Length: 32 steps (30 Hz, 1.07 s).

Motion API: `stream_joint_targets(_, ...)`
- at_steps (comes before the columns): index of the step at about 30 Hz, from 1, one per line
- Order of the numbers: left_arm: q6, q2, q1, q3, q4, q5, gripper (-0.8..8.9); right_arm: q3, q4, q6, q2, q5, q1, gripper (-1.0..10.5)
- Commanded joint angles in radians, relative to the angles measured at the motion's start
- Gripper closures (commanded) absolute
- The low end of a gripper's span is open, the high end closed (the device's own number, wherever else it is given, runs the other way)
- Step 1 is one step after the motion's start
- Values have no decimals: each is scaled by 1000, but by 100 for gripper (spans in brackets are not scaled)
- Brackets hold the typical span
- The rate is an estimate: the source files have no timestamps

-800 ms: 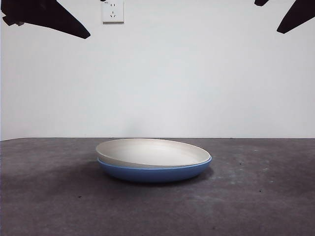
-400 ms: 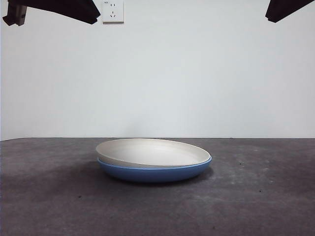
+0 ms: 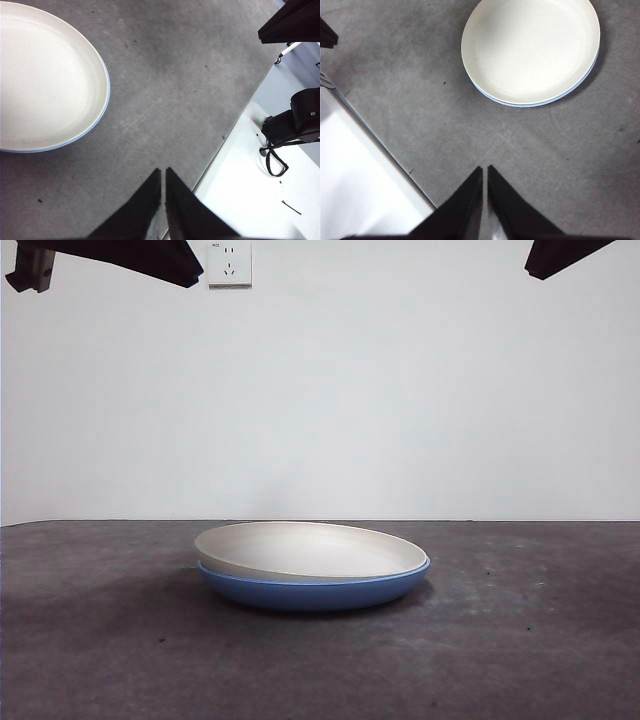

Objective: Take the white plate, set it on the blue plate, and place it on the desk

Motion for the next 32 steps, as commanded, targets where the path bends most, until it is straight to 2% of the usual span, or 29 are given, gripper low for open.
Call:
stream_joint_targets(1, 5, 6, -6, 8, 7, 2, 799, 19, 9, -9, 6, -1, 5, 935)
stream_joint_targets(7, 18, -8, -2, 8, 1, -2, 799, 19, 9, -9, 6, -1, 5, 935)
stream_joint_targets(11, 59, -92, 52, 8, 48, -78, 799, 19, 9, -9, 6, -1, 5, 935)
stream_joint_targets(20, 163, -407, 391, -41, 405, -130, 799, 19, 8, -9, 6, -1, 5, 935)
stream_joint_targets(23, 170, -519, 489, -114, 481, -262, 799, 19, 9, -9, 6, -1, 5, 935)
stream_joint_targets(27, 170, -655, 561, -263, 564, -464, 799, 19, 8, -9, 6, -1, 5, 935)
stream_joint_targets(29, 169, -716, 582, -348, 598, -522, 799, 19, 9, -9, 6, -1, 5, 935)
stream_joint_targets(32, 169, -801, 603, -480, 652, -555, 799, 19, 9, -9, 6, -1, 5, 935)
